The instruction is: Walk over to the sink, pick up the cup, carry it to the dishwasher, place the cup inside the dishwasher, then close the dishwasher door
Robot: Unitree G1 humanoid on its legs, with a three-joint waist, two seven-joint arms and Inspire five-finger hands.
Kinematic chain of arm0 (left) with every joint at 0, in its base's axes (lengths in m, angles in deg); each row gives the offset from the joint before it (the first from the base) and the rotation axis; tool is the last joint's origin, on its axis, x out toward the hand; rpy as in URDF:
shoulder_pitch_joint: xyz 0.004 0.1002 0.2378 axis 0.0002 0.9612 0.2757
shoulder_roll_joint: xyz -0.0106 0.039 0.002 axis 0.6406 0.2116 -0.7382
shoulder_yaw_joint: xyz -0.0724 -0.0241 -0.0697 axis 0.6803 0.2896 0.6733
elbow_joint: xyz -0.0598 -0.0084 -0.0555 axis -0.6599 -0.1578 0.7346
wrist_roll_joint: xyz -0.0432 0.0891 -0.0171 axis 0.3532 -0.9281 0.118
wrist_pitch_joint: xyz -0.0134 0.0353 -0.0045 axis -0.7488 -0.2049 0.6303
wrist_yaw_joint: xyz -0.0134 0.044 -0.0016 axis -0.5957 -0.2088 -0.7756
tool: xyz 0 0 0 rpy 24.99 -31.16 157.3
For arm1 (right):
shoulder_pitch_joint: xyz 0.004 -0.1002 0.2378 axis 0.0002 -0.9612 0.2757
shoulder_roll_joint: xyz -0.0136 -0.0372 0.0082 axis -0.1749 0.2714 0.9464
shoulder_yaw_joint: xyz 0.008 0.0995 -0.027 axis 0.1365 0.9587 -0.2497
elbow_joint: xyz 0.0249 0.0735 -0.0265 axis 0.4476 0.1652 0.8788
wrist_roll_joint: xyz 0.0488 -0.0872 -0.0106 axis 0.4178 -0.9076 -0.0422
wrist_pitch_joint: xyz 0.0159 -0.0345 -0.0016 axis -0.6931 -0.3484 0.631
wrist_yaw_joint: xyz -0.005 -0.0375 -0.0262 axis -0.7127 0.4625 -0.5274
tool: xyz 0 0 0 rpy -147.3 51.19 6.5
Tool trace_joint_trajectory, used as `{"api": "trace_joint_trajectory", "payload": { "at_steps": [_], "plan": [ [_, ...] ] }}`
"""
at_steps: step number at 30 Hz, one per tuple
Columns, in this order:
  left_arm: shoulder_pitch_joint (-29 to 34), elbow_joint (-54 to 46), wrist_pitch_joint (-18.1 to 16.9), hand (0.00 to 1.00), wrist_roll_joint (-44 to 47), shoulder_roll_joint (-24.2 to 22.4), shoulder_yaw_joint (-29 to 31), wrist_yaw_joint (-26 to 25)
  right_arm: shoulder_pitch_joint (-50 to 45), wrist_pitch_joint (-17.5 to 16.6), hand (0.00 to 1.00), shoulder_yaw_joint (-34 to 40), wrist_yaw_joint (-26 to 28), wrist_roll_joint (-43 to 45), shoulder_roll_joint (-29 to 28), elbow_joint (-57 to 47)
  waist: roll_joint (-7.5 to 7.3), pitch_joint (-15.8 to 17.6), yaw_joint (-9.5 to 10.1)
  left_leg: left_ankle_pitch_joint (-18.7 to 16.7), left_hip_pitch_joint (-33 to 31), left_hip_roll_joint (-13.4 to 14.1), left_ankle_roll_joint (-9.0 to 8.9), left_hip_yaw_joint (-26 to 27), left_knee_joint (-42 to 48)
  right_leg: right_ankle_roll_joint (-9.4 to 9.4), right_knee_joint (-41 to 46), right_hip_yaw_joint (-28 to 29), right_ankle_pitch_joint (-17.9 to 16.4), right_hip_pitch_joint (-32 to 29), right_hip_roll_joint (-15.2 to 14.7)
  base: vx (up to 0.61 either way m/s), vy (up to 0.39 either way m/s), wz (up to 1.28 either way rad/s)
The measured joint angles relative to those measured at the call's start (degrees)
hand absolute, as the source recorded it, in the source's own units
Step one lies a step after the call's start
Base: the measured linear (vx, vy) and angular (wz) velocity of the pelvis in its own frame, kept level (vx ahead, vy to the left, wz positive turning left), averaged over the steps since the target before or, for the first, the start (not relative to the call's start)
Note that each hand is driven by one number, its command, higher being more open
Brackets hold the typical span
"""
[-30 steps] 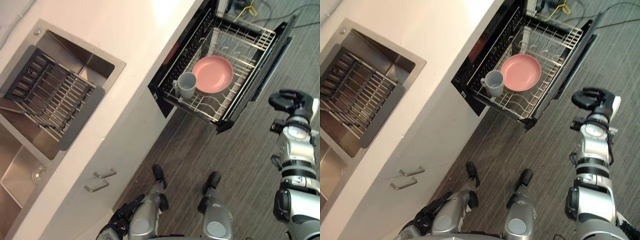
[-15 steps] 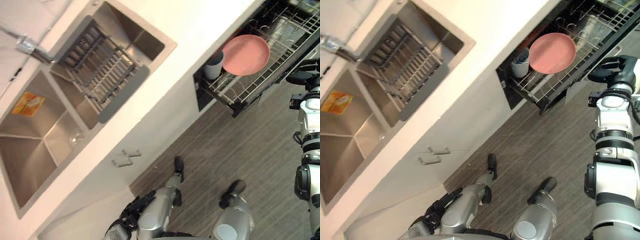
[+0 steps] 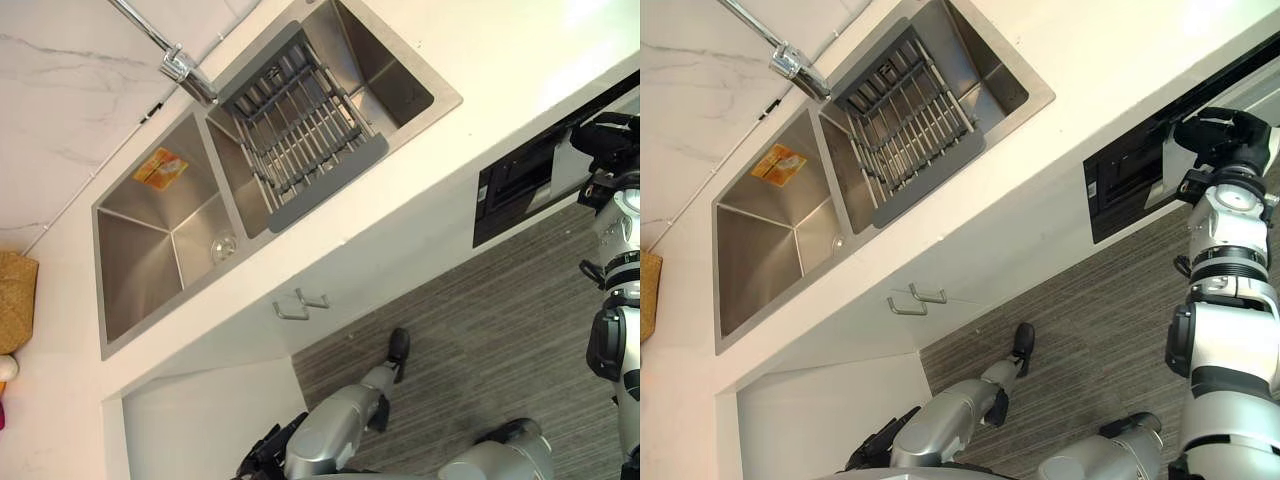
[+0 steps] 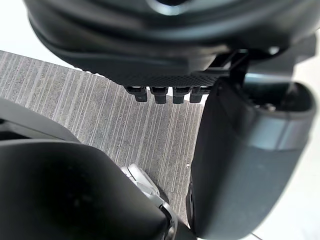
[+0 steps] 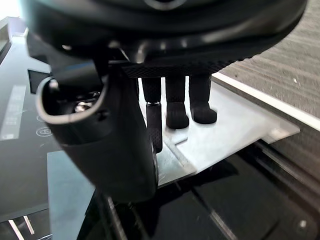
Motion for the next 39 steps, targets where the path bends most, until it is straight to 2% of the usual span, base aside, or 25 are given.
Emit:
{"api": "trace_joint_trajectory", "payload": {
  "at_steps": [3, 6, 9, 11, 12, 13, 16, 19, 22, 23, 25, 26, 27, 28, 29, 30, 31, 32, 33, 34, 35, 36, 37, 38, 39],
  "plan": [
    [-0.10, 0.38, -1.32, 1.00, -0.89, 0.06, -0.03, 0.83, -1.79, -2.86, 1.00, 1.09, 0.07, -0.37, -1.21, -0.23, -0.50, 0.39, 0.00, 0.01, 0.01, 0.72, -0.05, -0.30, 0.00, 0.00, -0.48, -0.42, 0.02, 0.46, 1.01, -0.01, -0.104, 0.03],
    [-0.33, 1.02, -2.10, 1.00, -0.08, 0.28, 0.05, 0.88, -8.38, -6.07, 1.00, 4.72, 3.62, 0.46, -2.54, -3.99, -1.45, 1.11, -0.13, -0.20, 0.81, 1.94, -0.34, -0.65, -0.01, -0.21, -2.55, -1.48, 0.49, 2.38, 3.14, 0.02, -0.112, 0.02],
    [-0.44, 1.30, -2.88, 1.00, 1.77, 1.01, 0.75, 0.87, -17.47, -11.08, 1.00, 7.64, 9.56, 2.46, -6.98, -6.43, -4.22, 1.93, -0.01, -0.72, 1.40, 3.48, -1.04, -0.61, -0.03, -0.51, -5.07, -1.78, 1.08, 3.51, 5.67, 0.04, -0.116, -0.07],
    [-0.51, 2.06, -3.72, 1.00, 1.61, 2.16, 2.36, 0.72, -28.39, -14.16, 1.00, 10.08, 11.96, 2.29, -15.14, -6.37, -7.86, 1.18, 0.05, -1.17, 1.80, 4.48, -1.63, -0.52, -0.05, -0.61, -7.83, -2.56, 1.80, 5.02, 7.74, 0.08, -0.135, 0.00],
    [-0.68, 2.58, -3.96, 1.00, 1.57, 2.34, 2.80, 0.64, -30.73, -14.44, 1.00, 11.01, 12.06, 2.28, -17.14, -6.21, -8.56, 1.06, -0.01, -1.36, 2.02, 4.69, -1.88, -0.47, -0.05, -0.61, -8.57, -2.72, 2.08, 5.51, 8.29, 0.08, -0.098, 0.01],
    [-0.70, 2.98, -4.28, 1.00, 1.54, 2.51, 3.75, 0.40, -34.06, -14.66, 1.00, 12.32, 12.26, 2.31, -20.11, -5.24, -10.15, 0.97, -0.01, -1.53, 2.26, 4.92, -2.09, -0.17, -0.06, -0.55, -9.66, -2.82, 2.58, 6.16, 9.00, 0.08, -0.070, -0.04],
    [-0.74, 4.17, -5.65, 1.00, 1.42, 2.81, 5.95, -1.39, -43.88, -15.03, 1.00, 19.28, 12.49, 2.57, -28.95, -0.38, -13.29, -0.38, -0.03, -2.73, 2.97, 5.67, -2.91, 0.82, -0.30, -1.31, -13.79, -1.31, 4.69, 7.32, 11.30, 0.06, -0.025, -0.12],
    [-0.84, 5.91, -6.51, 1.00, 1.43, 3.06, 8.24, -2.94, -52.48, -15.70, 1.00, 22.45, 11.87, 1.77, -35.68, 1.25, -16.30, -1.79, -0.12, -3.92, 4.50, 6.66, -1.86, 3.68, -0.37, -1.25, -17.93, 2.24, 6.78, 7.68, 13.29, 0.01, -0.001, -0.48],
    [-0.97, 5.97, -6.32, 1.00, 0.43, 3.85, 9.19, -4.44, -57.90, -14.99, 1.00, 22.38, 9.94, -0.85, -38.97, 1.67, -18.43, -3.10, -0.95, -4.74, 6.28, 7.88, -1.39, 6.43, -0.38, -1.90, -21.43, 4.95, 8.06, 8.47, 15.20, -0.07, -0.026, -0.54],
    [-1.08, 5.85, -6.08, 1.00, 0.32, 3.94, 9.34, -4.70, -58.36, -14.52, 1.00, 22.37, 9.60, -0.84, -39.37, 1.67, -18.73, -3.36, -1.15, -4.73, 6.47, 8.14, -1.39, 6.72, -0.38, -2.08, -22.07, 5.20, 8.16, 8.50, 15.67, -0.08, -0.032, -0.38],
    [-2.04, 5.60, -4.81, 1.00, -0.84, 4.11, 10.67, -6.18, -59.79, -12.44, 1.00, 22.16, 8.86, -0.82, -40.52, 1.65, -20.15, -4.47, -1.34, -4.71, 6.79, 8.67, -1.40, 7.51, -0.38, -2.14, -23.03, 5.64, 7.89, 8.47, 16.60, -0.10, -0.055, -0.17],
    [-2.23, 5.39, -4.46, 1.00, -1.20, 4.12, 10.97, -6.64, -60.13, -12.14, 1.00, 22.08, 8.79, -0.81, -40.84, 1.63, -20.67, -4.77, -1.37, -4.70, 6.83, 8.69, -1.38, 7.58, -0.38, -2.32, -23.03, 5.65, 7.76, 8.44, 16.56, -0.10, -0.057, -0.02],
    [-2.58, 5.26, -3.72, 1.00, -2.05, 4.16, 12.12, -7.44, -60.68, -11.61, 1.00, 21.59, 8.79, -0.83, -41.46, 1.60, -22.13, -5.34, -1.38, -4.53, 7.02, 8.48, -0.91, 8.40, -0.11, -2.39, -22.97, 5.75, 7.64, 8.37, 15.97, -0.02, -0.004, 0.05],
    [-2.75, 5.22, -3.06, 1.00, -4.27, 4.66, 12.97, -8.10, -61.35, -11.55, 1.00, 20.66, 8.74, -1.06, -42.06, 1.44, -23.62, -5.97, -1.40, -5.28, 7.03, 7.21, 0.05, 9.99, 1.55, -2.71, -22.41, 5.71, 7.81, 8.75, 14.56, 0.01, 0.027, 0.11],
    [-2.69, 4.87, -2.90, 1.00, -5.52, 5.16, 12.90, -8.33, -61.88, -11.55, 1.00, 19.91, 8.75, -1.26, -42.22, 1.39, -24.49, -6.41, -1.38, -6.51, 6.55, 6.07, 0.22, 10.17, 3.75, -3.23, -21.82, 5.21, 7.53, 9.00, 13.53, 0.09, 0.074, 0.25],
    [-2.62, 4.20, -2.94, 1.00, -8.12, 5.72, 12.28, -8.90, -63.07, -11.41, 1.00, 19.11, 8.93, -1.84, -42.09, 1.37, -25.00, -6.81, -1.55, -10.64, 6.43, 4.30, 1.43, 11.36, 7.85, -8.73, -17.24, 5.45, 6.68, 10.12, 11.85, 0.11, 0.140, 0.37],
    [-2.46, 4.56, -3.20, 1.00, -10.06, 5.49, 12.18, -9.50, -62.83, -10.85, 1.00, 18.78, 9.11, -1.83, -41.75, 1.22, -24.51, -7.00, -2.14, -12.46, 8.33, 4.14, 3.40, 10.72, 8.67, -17.42, -6.77, 12.96, 9.13, 6.77, 9.44, 0.12, 0.169, 0.47],
    [-2.34, 4.66, -3.30, 1.00, -10.48, 5.68, 11.51, -9.73, -63.09, -10.86, 1.00, 18.30, 9.21, -1.80, -41.95, 1.01, -24.34, -7.39, -2.72, -12.69, 9.62, 4.15, 3.73, 9.57, 8.22, -20.76, -2.79, 18.36, 12.20, 5.18, 9.55, 0.13, 0.210, 0.80],
    [-2.27, 4.64, -3.36, 1.00, -10.65, 6.12, 9.65, -10.03, -64.09, -10.96, 1.00, 17.29, 9.98, -1.77, -42.53, 0.24, -23.29, -8.78, -3.68, -12.93, 10.84, 4.38, 4.16, 7.11, 7.61, -19.35, 2.33, 26.26, 16.93, 2.23, 10.84, 0.13, 0.145, 0.85],
    [-2.86, 4.59, -3.34, 1.00, -10.65, 6.51, 8.83, -10.17, -64.35, -11.04, 1.00, 16.87, 10.30, -1.77, -43.06, -0.33, -23.48, -9.05, -3.86, -13.11, 11.13, 4.69, 4.47, 5.78, 7.67, -15.52, 3.68, 29.39, 14.60, 1.10, 12.58, 0.17, 0.119, 1.04],
    [-3.90, 4.50, -3.42, 1.00, -10.51, 6.49, 9.11, -10.45, -64.37, -11.57, 1.00, 16.65, 11.53, -1.60, -44.21, -1.79, -24.27, -9.44, -3.71, -12.82, 11.58, 4.98, 5.10, 3.18, 6.56, -9.44, 4.36, 35.14, 7.86, -1.62, 18.42, 0.16, 0.070, 0.76],
    [-4.22, 4.65, -3.32, 1.00, -10.74, 6.64, 9.45, -10.67, -64.49, -12.32, 1.00, 16.66, 12.33, -1.60, -45.18, -2.98, -24.63, -9.66, -3.65, -12.46, 12.38, 4.60, 5.36, 2.05, 5.53, -8.69, 2.63, 37.89, 5.19, -2.36, 21.68, 0.15, 0.063, 0.70],
    [-4.31, 4.84, -3.12, 1.00, -10.78, 6.62, 9.83, -10.79, -64.61, -12.85, 1.00, 16.64, 12.70, -1.60, -45.71, -3.50, -24.78, -9.75, -3.71, -12.27, 13.09, 4.16, 5.50, 1.33, 4.86, -8.38, 0.92, 38.99, 3.87, -2.42, 23.59, 0.17, 0.052, 0.64],
    [-4.35, 4.82, -2.84, 1.00, -10.98, 6.19, 10.84, -11.14, -64.62, -13.56, 1.00, 16.41, 13.62, -1.65, -46.43, -3.82, -24.84, -9.98, -3.81, -12.08, 14.54, 3.03, 5.70, -0.46, 3.80, -7.98, -3.66, 41.39, 2.29, -2.41, 27.09, 0.15, 0.020, 0.70],
    [-4.43, 4.71, -2.76, 1.00, -11.91, 5.65, 12.01, -11.35, -64.70, -13.63, 1.00, 15.40, 14.38, -1.65, -46.61, -3.76, -24.84, -10.17, -3.89, -12.13, 15.59, 2.04, 5.82, -1.67, 2.96, -7.96, -6.98, 43.25, 2.11, -2.66, 29.01, 0.23, -0.023, 0.87]
  ]
}}
